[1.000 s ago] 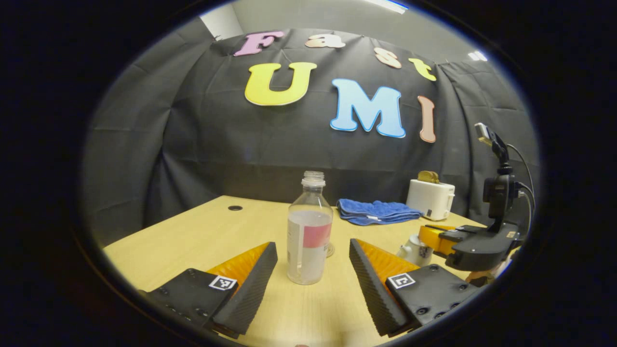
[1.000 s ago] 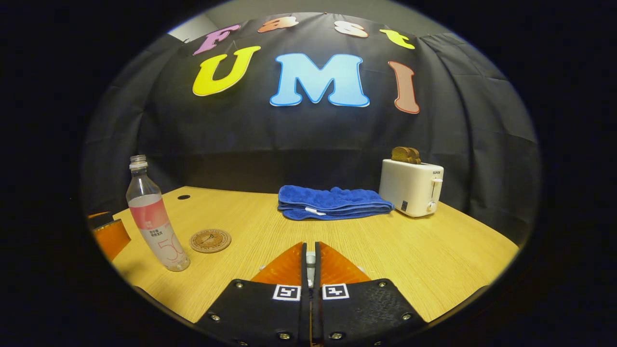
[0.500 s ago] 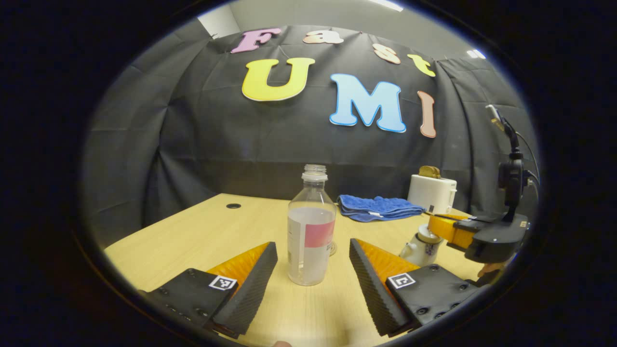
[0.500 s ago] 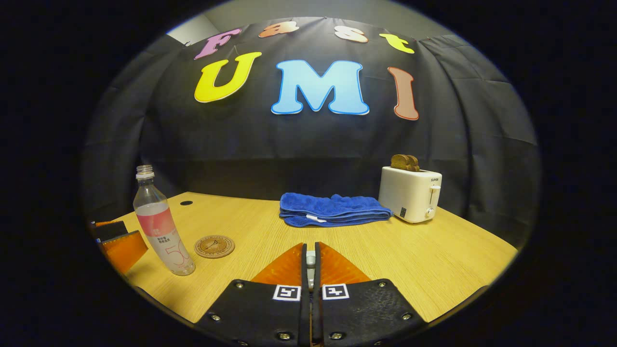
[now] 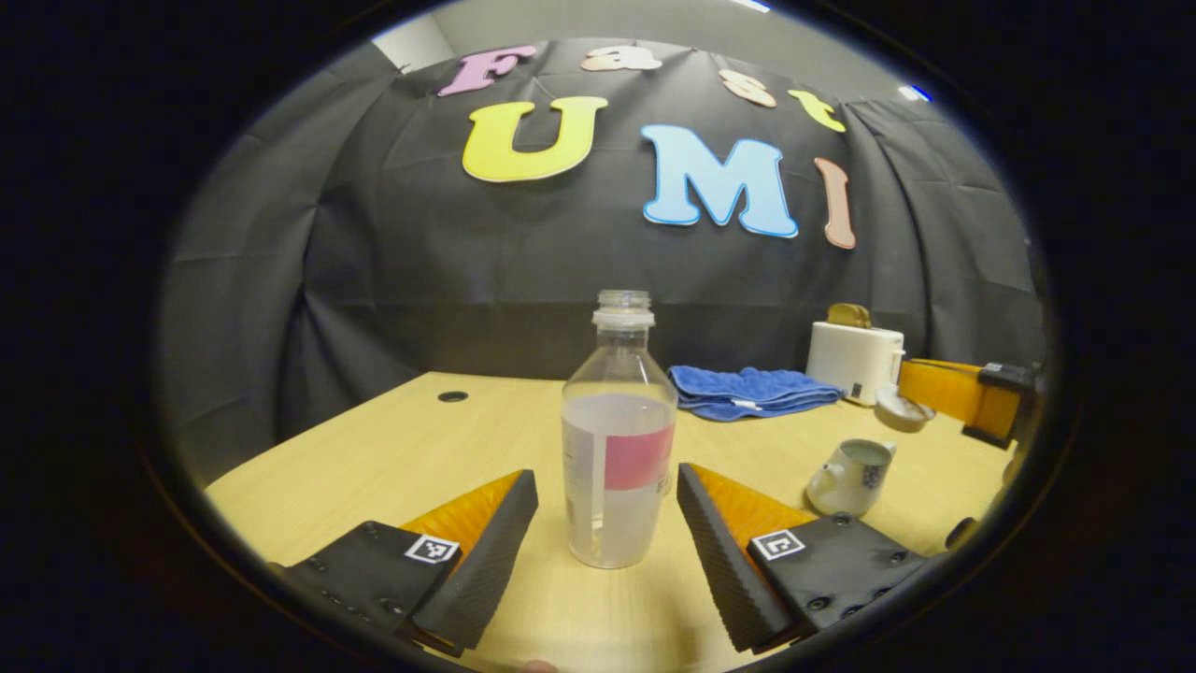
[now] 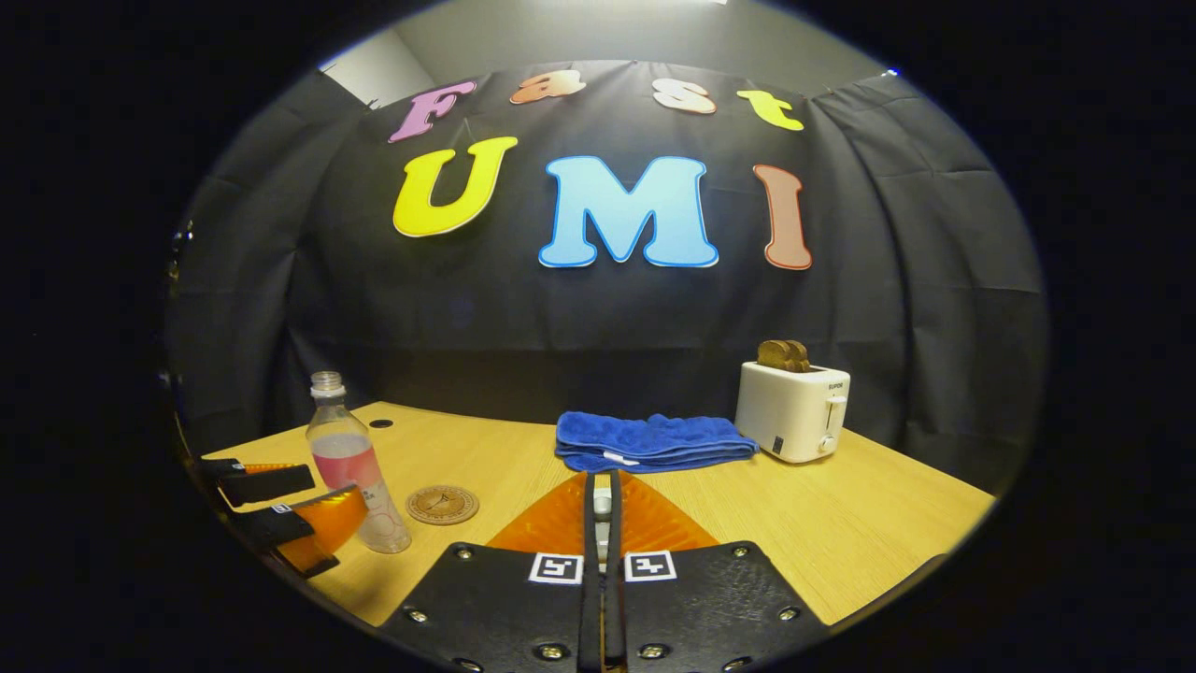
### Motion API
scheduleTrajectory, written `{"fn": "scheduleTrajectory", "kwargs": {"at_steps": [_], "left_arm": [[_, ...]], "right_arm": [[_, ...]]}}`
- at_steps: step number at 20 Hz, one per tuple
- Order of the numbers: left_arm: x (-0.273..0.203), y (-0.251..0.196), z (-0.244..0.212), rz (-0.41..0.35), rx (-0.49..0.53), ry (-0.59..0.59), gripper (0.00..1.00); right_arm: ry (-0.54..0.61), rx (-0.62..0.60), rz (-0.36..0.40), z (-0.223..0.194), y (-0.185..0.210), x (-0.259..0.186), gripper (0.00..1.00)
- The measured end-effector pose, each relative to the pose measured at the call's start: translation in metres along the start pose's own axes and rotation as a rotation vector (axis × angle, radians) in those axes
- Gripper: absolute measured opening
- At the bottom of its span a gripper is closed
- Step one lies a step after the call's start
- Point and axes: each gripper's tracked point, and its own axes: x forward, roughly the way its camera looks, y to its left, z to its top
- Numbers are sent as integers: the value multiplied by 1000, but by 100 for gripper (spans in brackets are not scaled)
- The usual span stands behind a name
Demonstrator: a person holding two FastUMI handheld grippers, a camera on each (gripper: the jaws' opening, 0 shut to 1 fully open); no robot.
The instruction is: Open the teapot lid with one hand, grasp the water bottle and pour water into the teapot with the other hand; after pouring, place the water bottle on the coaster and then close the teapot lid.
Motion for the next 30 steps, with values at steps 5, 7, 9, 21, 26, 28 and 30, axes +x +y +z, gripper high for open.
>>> {"fn": "scheduleTrajectory", "kwargs": {"at_steps": [5,7,9,21,26,28,30], "left_arm": [[16,-1,2,-2,21,-8,100],[22,-2,1,-1,39,-6,100],[25,-4,3,-10,49,-7,100],[30,-14,6,-44,159,2,83],[28,-22,29,-52,336,-29,82],[27,-26,37,-59,411,-40,82],[28,-34,41,-72,484,-44,83]], "right_arm": [[2,6,7,1,-1,-7,2],[7,10,8,0,-2,-9,2],[7,13,4,0,-4,-11,2],[18,44,-18,-6,-17,-19,2],[17,64,-51,-9,-35,-26,2],[21,76,-63,-11,-43,-29,2],[24,86,-76,-15,-51,-31,2]]}}
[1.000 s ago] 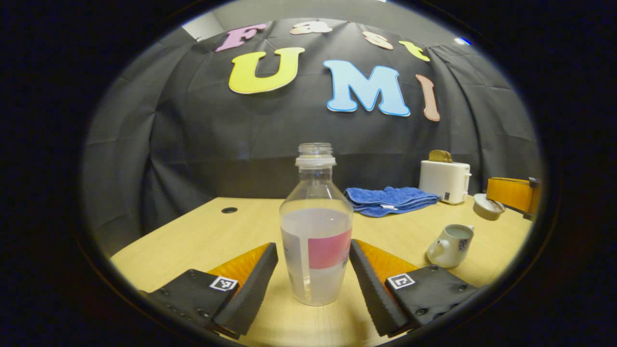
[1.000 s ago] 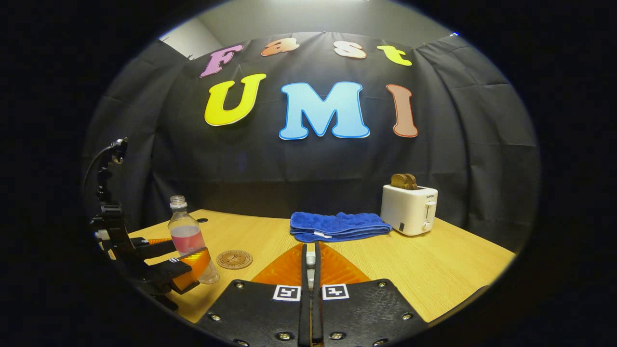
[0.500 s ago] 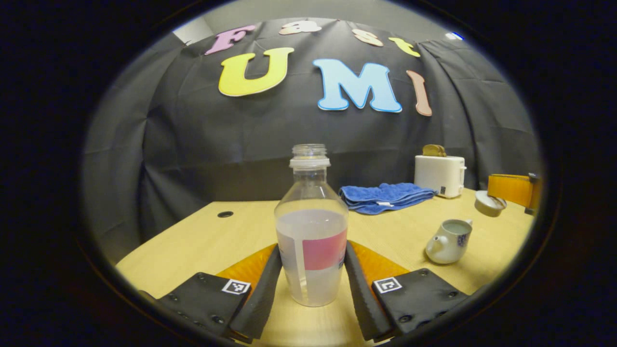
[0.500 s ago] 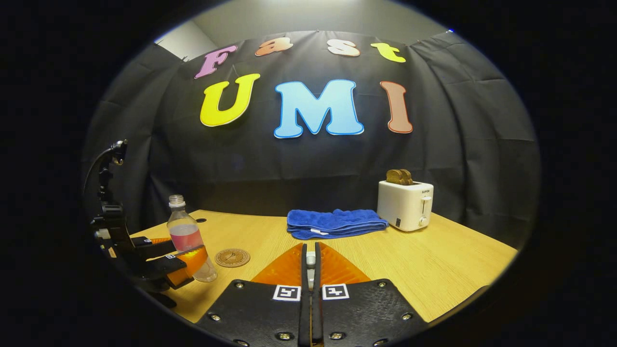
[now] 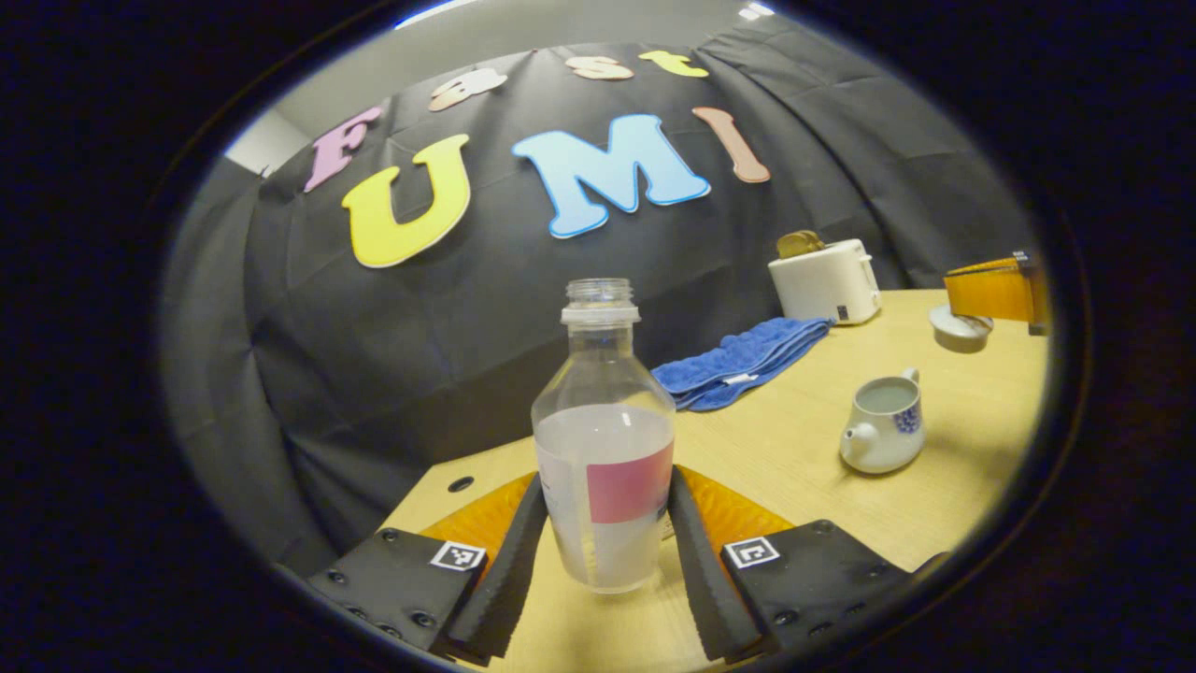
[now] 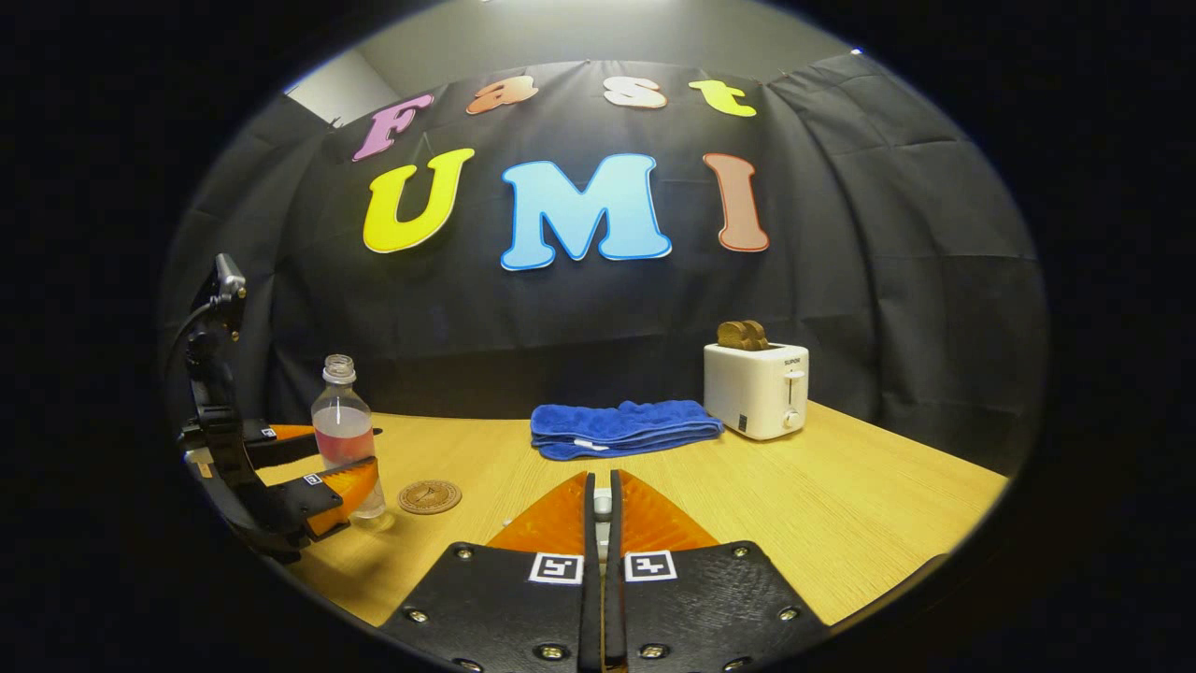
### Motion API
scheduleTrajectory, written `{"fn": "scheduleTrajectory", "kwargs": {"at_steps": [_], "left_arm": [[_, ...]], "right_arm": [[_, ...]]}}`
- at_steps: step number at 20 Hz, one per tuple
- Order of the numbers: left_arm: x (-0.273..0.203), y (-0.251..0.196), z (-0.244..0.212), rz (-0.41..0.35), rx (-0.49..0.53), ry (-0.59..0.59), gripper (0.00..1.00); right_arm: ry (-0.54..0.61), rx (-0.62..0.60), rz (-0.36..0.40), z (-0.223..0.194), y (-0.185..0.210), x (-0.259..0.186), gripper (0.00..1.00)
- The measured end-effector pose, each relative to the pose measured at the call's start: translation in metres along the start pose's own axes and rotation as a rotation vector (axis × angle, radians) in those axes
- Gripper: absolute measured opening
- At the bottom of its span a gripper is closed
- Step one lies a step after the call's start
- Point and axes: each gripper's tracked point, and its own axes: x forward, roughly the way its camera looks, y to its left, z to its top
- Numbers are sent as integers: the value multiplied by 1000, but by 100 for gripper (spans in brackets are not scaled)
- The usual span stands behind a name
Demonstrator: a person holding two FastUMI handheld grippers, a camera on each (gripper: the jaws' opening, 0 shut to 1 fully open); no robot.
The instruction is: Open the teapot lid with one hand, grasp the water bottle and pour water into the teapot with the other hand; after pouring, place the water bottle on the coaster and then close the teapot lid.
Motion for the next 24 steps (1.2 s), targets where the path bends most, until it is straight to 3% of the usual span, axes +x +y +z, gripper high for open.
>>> {"fn": "scheduleTrajectory", "kwargs": {"at_steps": [14,24], "left_arm": [[18,-47,24,-72,492,2,84],[34,-78,26,-114,779,13,84]], "right_arm": [[-1,55,-70,-6,-49,-16,2],[18,90,-118,-17,-83,-26,2]]}}
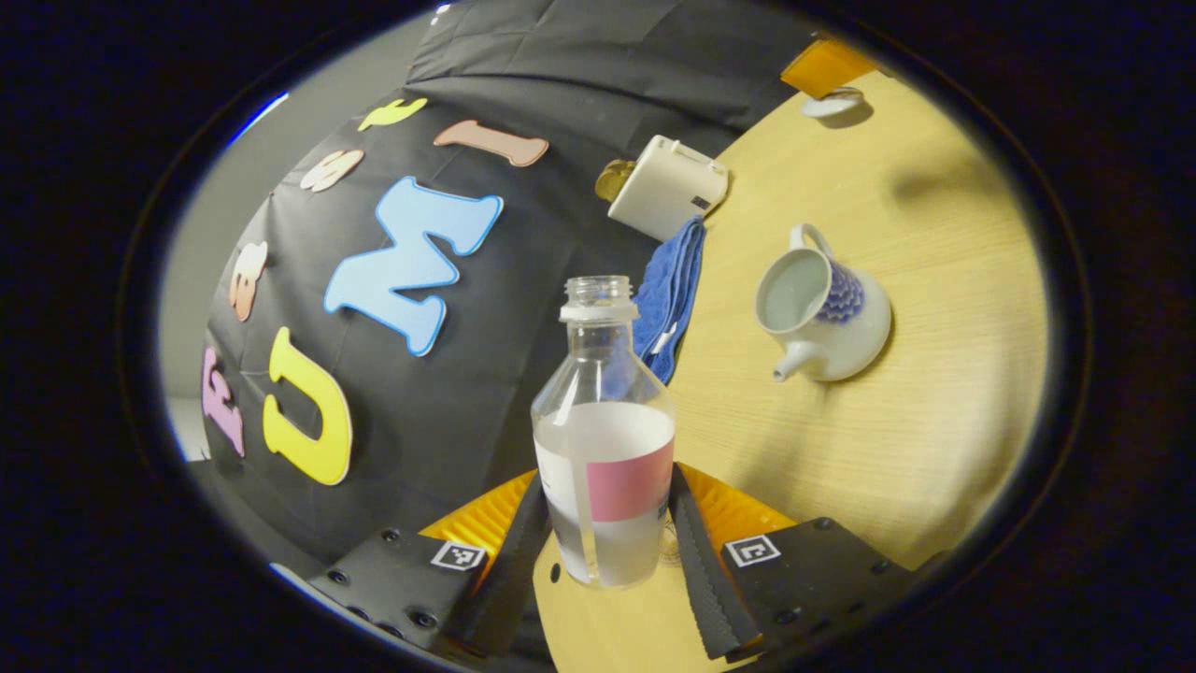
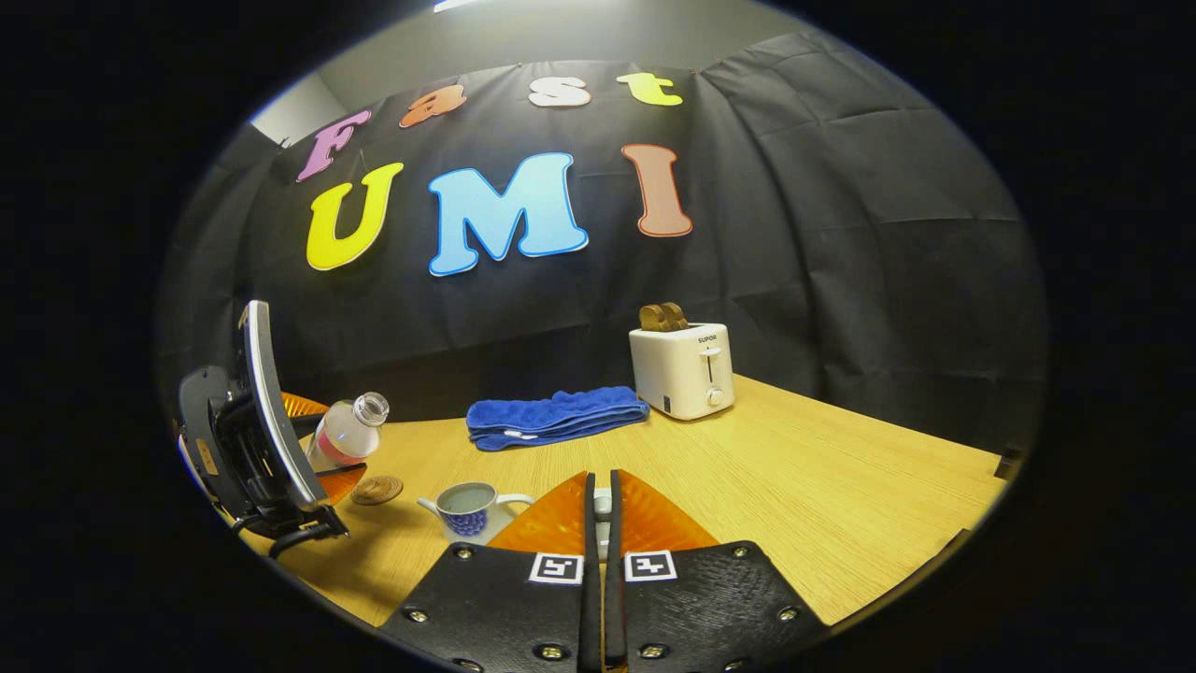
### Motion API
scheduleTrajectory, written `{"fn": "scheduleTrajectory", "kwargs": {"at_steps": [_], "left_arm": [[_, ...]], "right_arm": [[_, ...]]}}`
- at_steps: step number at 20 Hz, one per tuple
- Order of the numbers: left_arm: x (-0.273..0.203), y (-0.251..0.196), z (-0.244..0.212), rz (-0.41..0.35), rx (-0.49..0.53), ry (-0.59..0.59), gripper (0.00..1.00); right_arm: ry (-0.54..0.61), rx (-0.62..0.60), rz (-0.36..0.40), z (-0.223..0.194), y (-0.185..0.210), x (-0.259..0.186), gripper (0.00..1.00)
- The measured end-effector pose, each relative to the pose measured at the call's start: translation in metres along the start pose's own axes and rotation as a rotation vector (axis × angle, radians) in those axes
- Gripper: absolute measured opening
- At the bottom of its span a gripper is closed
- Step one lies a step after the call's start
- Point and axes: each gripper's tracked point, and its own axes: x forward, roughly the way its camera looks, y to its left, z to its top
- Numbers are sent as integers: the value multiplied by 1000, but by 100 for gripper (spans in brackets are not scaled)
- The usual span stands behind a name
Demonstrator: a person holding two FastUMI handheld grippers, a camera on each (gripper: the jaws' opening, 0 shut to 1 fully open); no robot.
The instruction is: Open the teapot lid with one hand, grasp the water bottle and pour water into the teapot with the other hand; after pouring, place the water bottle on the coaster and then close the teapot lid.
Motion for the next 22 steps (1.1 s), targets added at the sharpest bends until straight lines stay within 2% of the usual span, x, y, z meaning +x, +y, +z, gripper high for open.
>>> {"fn": "scheduleTrajectory", "kwargs": {"at_steps": [8,12,22], "left_arm": [[14,-7,12,-13,215,10,84],[19,-11,17,-21,286,13,84],[15,0,27,15,502,10,84]], "right_arm": [[15,20,0,-7,-10,-2,2],[23,34,-1,-12,-15,-2,2],[39,61,-6,-20,-23,-4,2]]}}
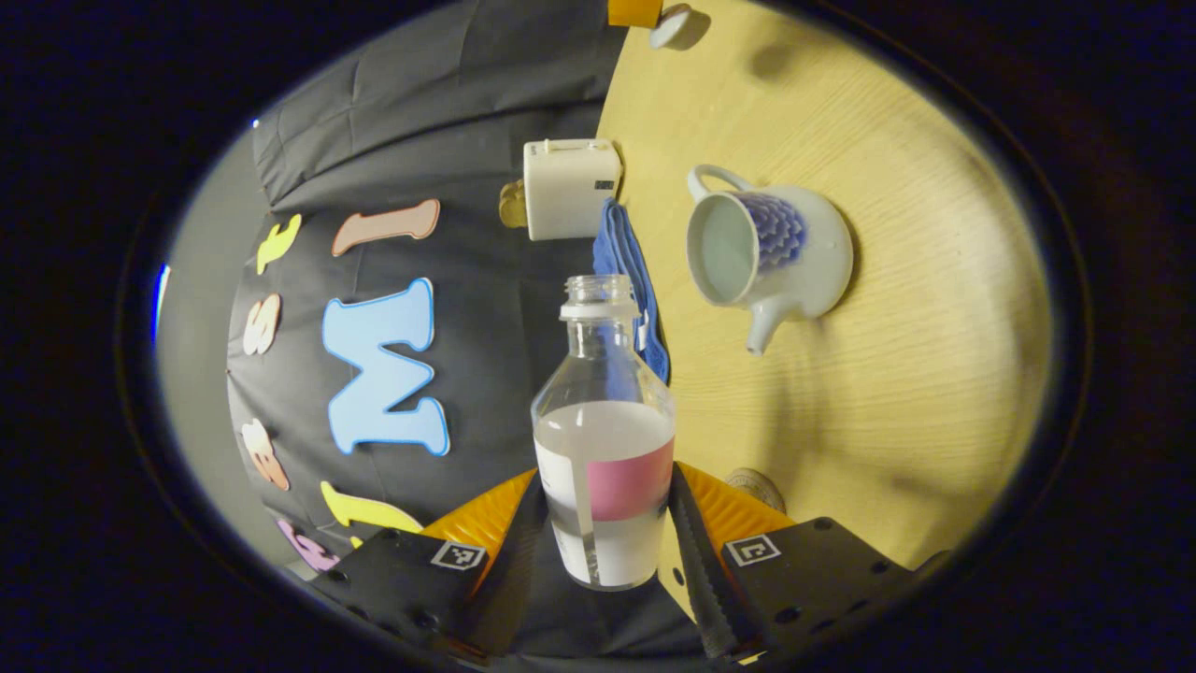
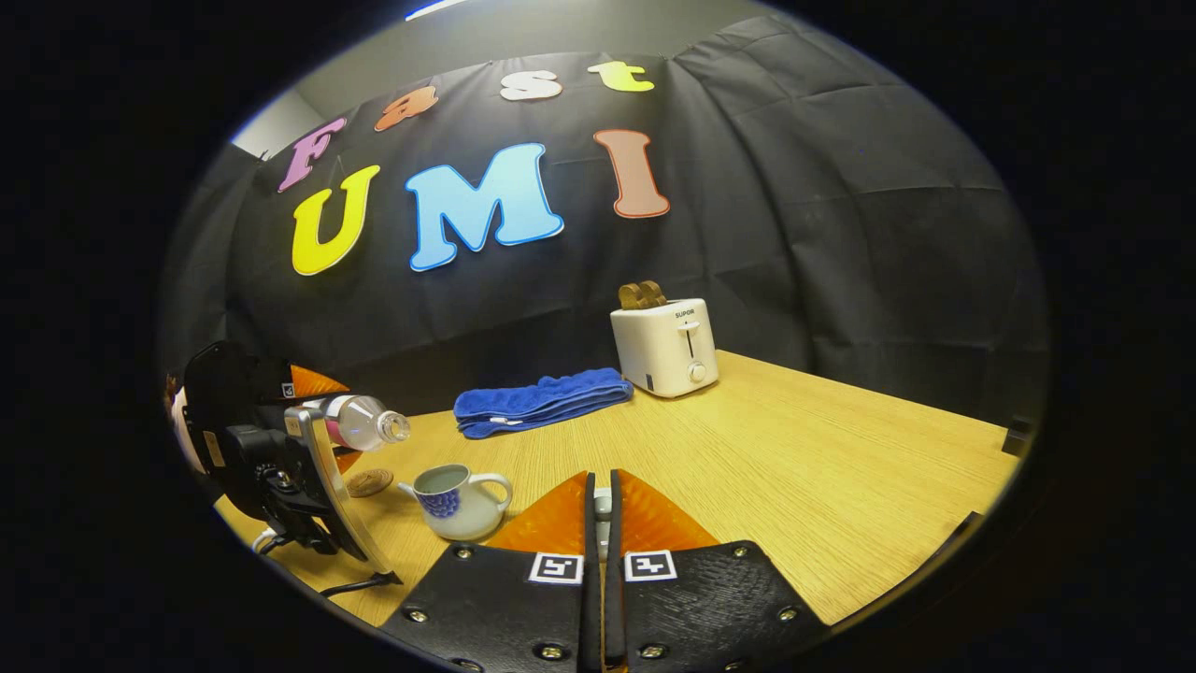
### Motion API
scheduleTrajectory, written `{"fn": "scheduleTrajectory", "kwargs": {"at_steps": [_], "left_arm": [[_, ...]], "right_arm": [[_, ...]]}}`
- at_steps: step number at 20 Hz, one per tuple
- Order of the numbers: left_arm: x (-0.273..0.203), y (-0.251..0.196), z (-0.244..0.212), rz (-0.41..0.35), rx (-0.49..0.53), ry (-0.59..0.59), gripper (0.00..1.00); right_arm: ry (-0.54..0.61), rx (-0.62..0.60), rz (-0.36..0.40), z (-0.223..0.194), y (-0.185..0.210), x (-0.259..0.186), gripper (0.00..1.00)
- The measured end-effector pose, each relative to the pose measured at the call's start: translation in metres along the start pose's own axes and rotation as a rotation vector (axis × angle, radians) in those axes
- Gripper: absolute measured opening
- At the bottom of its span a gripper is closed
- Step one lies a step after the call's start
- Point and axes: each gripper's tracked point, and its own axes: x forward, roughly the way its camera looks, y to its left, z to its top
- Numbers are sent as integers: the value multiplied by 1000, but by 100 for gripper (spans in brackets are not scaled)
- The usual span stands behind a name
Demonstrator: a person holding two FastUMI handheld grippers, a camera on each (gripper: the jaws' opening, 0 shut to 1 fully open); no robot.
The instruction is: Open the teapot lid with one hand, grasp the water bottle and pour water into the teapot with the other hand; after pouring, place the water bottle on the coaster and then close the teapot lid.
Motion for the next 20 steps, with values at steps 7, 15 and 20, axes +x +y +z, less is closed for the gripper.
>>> {"fn": "scheduleTrajectory", "kwargs": {"at_steps": [7,15,20], "left_arm": [[0,5,0,18,117,6,84],[0,7,-1,20,176,19,84],[-1,12,-2,27,202,26,84]], "right_arm": [[7,13,4,-3,-2,0,2],[13,27,7,-8,-5,1,2],[18,38,10,-11,-7,2,2]]}}
